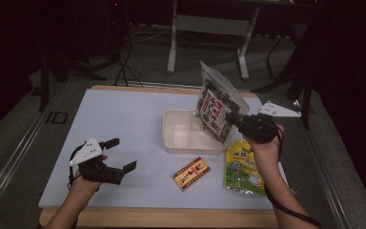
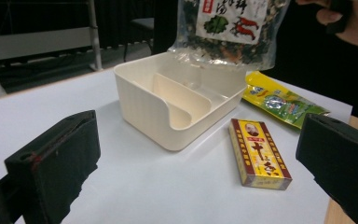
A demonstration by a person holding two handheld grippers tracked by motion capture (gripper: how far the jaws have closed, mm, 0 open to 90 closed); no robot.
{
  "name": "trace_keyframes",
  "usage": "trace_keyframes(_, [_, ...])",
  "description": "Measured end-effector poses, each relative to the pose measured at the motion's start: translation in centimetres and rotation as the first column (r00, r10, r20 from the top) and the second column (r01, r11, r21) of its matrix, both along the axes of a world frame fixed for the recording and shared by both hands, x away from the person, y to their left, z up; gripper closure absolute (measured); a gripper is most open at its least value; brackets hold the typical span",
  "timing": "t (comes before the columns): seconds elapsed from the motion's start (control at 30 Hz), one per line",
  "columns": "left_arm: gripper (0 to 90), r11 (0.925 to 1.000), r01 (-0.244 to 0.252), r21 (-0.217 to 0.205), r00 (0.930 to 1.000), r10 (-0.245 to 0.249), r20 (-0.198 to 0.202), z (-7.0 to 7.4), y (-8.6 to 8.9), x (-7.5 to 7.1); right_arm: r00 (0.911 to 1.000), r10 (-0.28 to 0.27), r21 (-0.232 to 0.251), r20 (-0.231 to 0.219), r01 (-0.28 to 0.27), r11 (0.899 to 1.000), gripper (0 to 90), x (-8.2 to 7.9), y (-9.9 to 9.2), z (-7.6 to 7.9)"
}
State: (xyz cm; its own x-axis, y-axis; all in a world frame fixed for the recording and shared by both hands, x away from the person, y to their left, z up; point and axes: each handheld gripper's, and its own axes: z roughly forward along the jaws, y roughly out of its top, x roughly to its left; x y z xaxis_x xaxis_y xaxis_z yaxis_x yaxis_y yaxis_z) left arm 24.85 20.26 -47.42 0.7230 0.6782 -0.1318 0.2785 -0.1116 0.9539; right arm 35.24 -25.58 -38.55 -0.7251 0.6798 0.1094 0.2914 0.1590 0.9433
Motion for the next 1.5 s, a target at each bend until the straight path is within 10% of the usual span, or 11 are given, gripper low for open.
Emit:
trace_keyframes(0.57, [0.0,0.9992,-0.012,-0.039,0.9996,0.011,-0.026,-1.1,0.6,0.0,0.999,0.045,-0.082,-0.009,-0.045,0.996,76.6,2.8,2.1,-3.8])
trace_keyframes(1.27, [0.0,0.9985,-0.017,-0.052,0.9985,0.014,-0.054,-1.8,1.1,0.2,0.9951,0.032,0.067,-0.094,-0.025,0.997,76.4,4.3,-0.6,-7.3])
trace_keyframes(1.5, [0.0,0.9991,-0.019,-0.039,0.9983,0.017,-0.056,-2.0,0.9,0.3,0.9956,0.023,0.039,-0.091,-0.02,0.999,75.6,4.3,-0.3,-7.2])
